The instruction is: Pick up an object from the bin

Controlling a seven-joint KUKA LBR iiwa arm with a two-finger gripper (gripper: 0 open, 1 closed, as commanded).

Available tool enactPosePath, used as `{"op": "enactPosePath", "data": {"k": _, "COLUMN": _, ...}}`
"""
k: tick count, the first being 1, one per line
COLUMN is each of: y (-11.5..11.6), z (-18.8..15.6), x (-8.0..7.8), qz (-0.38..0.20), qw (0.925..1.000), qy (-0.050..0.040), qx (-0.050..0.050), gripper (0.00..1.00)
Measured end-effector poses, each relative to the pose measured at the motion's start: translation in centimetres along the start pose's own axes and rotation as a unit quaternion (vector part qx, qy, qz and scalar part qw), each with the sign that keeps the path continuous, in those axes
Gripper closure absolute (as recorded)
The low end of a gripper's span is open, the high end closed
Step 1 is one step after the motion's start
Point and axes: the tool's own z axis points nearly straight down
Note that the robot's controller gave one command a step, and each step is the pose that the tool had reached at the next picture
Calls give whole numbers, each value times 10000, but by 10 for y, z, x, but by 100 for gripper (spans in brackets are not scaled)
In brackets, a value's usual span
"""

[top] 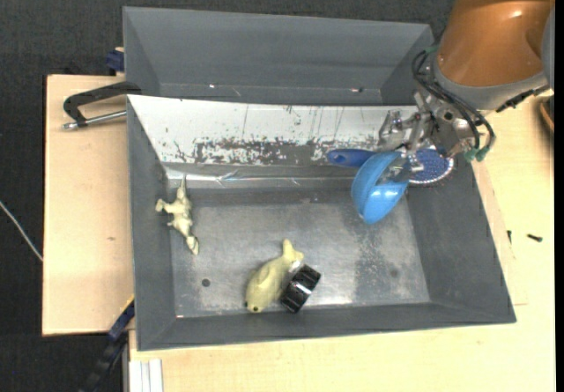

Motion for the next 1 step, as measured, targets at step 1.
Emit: {"op": "enactPosePath", "data": {"k": 1, "y": 0, "z": 0, "x": 0, "qz": 0, "qw": 10000, "qy": 0, "qx": 0, "gripper": 100}}
